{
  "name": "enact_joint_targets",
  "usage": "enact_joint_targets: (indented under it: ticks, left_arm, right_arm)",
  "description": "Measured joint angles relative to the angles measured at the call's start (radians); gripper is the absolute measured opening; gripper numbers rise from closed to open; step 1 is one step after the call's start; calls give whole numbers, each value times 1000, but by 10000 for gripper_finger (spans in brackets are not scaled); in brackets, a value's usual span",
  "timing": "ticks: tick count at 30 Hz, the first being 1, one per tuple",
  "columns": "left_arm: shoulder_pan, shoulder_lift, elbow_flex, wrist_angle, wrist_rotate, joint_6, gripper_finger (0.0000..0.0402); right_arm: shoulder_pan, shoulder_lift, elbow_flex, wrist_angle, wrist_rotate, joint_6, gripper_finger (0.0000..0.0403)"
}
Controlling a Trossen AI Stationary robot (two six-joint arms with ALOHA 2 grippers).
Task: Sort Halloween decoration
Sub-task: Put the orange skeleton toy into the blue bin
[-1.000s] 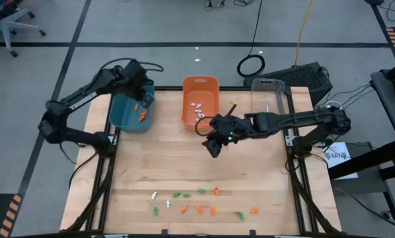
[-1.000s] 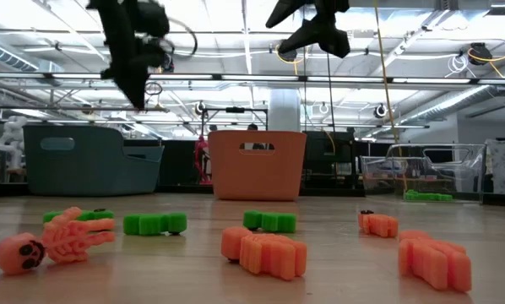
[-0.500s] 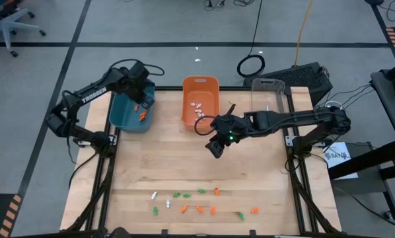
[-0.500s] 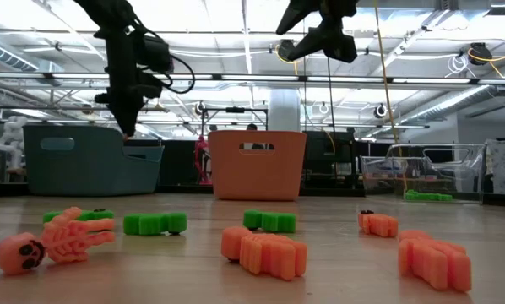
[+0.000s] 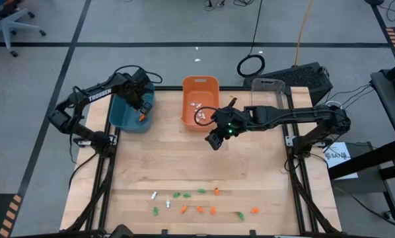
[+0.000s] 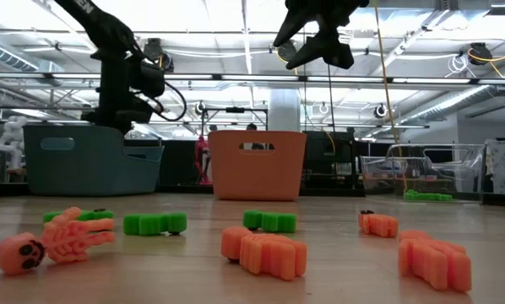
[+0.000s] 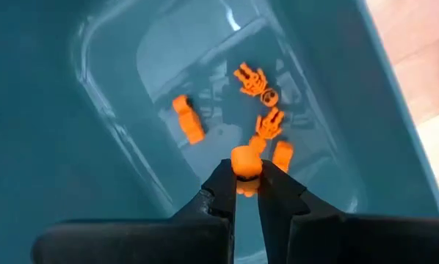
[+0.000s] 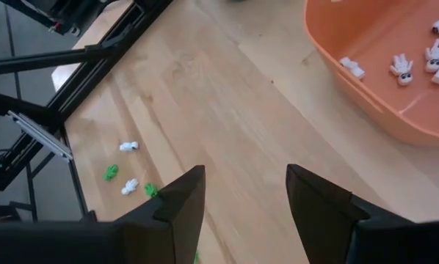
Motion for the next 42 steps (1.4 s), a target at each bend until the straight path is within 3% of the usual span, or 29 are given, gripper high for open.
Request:
enact_joint_targets:
  ticks: [3, 7, 13, 18, 23, 30, 34, 39, 42]
  left_arm:
    - [0, 1, -12, 26, -1, 0, 49]
    - [0, 2, -23, 58, -14, -33, 103]
    - [0, -22, -25, 14, -44, -173, 179]
    - [0, -135, -25, -30, 118, -207, 208]
    - [-44, -334, -25, -23, 328, -289, 211]
    - [-222, -626, -25, 0, 473, -360, 212]
    - [-367, -732, -4, 6, 500, -526, 212]
    - [-547, -779, 50, 19, 375, -602, 212]
    - [-631, -777, 58, 92, 306, -597, 212]
  right_arm:
    - [0, 0, 0, 7, 0, 0, 176]
    - [0, 0, 0, 17, 0, 0, 176]
    - [0, 0, 0, 28, 0, 0, 176]
    - [0, 0, 0, 28, 1, 8, 176]
    - [1, 0, 0, 21, 0, 96, 176]
    - [65, 0, 0, 21, 0, 116, 176]
    - [111, 0, 0, -2, 17, 151, 176]
    - [157, 5, 0, -103, 130, 374, 176]
    - [183, 18, 0, -152, 136, 512, 176]
